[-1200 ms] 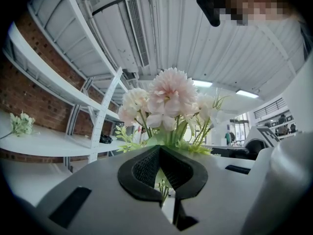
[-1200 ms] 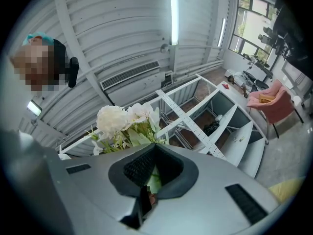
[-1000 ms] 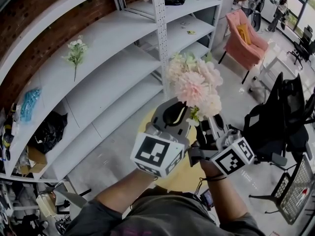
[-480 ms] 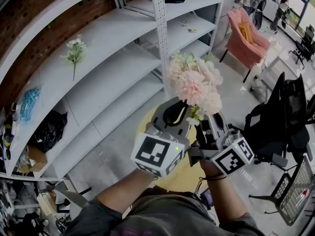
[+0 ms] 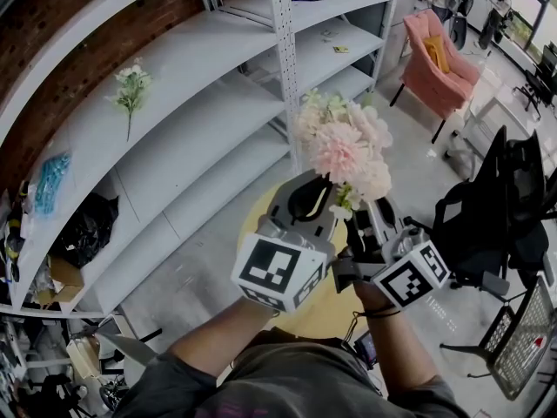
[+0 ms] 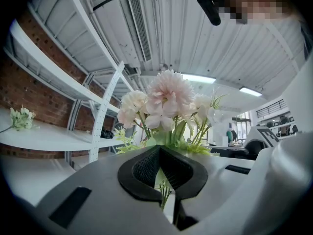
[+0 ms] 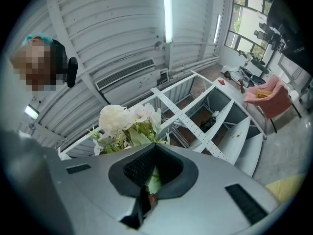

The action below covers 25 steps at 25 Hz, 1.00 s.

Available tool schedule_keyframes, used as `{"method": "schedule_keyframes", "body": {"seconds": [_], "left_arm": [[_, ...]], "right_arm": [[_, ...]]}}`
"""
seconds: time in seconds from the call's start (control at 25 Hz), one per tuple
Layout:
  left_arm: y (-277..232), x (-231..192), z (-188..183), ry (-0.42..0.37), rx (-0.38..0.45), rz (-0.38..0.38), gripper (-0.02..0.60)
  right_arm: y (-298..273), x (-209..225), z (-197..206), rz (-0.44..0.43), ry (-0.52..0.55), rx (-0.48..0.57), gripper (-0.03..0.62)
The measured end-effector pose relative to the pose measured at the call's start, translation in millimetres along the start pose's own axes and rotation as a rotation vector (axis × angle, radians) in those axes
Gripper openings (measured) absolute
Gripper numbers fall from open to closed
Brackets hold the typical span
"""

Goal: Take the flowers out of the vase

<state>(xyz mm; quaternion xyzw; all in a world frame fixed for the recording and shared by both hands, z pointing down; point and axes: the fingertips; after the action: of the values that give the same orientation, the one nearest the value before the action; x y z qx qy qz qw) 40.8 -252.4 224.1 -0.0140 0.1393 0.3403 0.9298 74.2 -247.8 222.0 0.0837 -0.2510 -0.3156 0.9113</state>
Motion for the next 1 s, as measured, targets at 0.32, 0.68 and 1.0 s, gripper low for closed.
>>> {"method": "schedule_keyframes", "body": {"seconds": [0.32, 0.68, 1.0], "left_arm": [[0.0, 0.1, 2.0, 0.004, -0.003, 0.0, 0.008], [1.0, 1.2, 1.9, 0.006, -0.003, 0.008, 0.008], [2.5, 2.5, 1.0, 0.006, -0.003, 0.006, 0.008]], "right_arm": [[0.9, 0.4, 1.0, 0.005, 0.002, 0.0, 0.014], [2.5, -0.2, 1.1, 0.015, 0.012, 0.001, 0.014], [3.7, -1.9, 0.1, 0.013, 0.012, -0.001, 0.014]]}}
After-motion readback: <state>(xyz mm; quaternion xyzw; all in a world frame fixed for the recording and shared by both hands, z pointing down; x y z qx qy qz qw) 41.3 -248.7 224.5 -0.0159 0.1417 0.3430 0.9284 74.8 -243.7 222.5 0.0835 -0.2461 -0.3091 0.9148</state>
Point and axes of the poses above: the fingertips, and each gripper's own axes: y backward along the fingers, x to its right, z out of its underside, and after that the axes turned 10 degrees about y, right-handed
